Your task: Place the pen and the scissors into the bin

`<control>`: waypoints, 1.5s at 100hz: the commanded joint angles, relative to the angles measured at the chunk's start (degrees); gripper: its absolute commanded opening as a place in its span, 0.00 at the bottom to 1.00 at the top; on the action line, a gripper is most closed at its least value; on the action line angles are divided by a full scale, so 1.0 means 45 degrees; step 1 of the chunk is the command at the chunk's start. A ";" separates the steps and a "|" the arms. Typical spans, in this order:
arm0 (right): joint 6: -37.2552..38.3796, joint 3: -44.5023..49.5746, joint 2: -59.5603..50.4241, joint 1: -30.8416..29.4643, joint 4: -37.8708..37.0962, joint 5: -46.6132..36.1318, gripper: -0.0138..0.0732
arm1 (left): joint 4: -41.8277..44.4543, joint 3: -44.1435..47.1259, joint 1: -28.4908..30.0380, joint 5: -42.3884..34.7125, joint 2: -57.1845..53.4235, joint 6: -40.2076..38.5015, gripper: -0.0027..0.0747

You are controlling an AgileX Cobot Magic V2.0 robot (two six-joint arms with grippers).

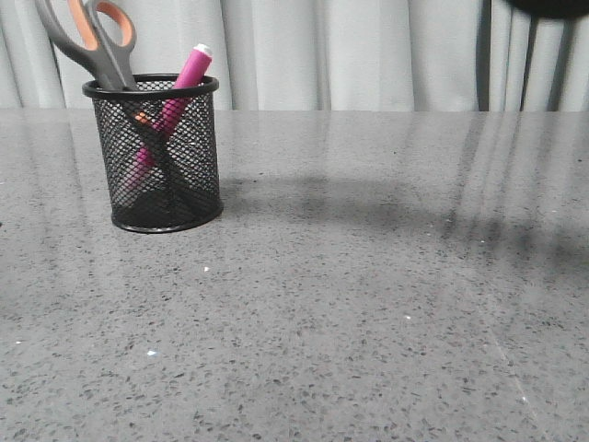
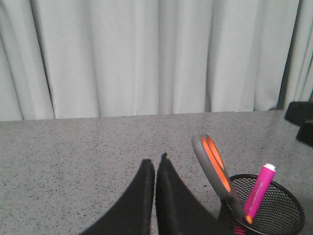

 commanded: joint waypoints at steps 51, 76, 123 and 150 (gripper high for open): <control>-0.0211 0.1697 -0.8513 -0.2870 -0.1746 0.7732 0.07 | 0.0447 0.0594 0.0049 -0.2275 -0.1037 -0.0089 0.01; -0.0211 0.5630 -1.2470 -0.4817 -0.1746 0.7751 0.07 | -0.0268 0.2758 0.0049 -0.2884 -0.3904 -0.0089 0.01; -0.0125 1.1020 -1.9538 -0.5267 -0.1019 0.9212 0.07 | -0.1752 0.4071 0.0049 -0.2688 -0.6682 -0.0089 0.01; -0.0125 1.1123 -1.9792 -0.5267 -0.1019 0.9012 0.07 | -0.1813 0.4122 0.0049 -0.2578 -0.6682 -0.0089 0.01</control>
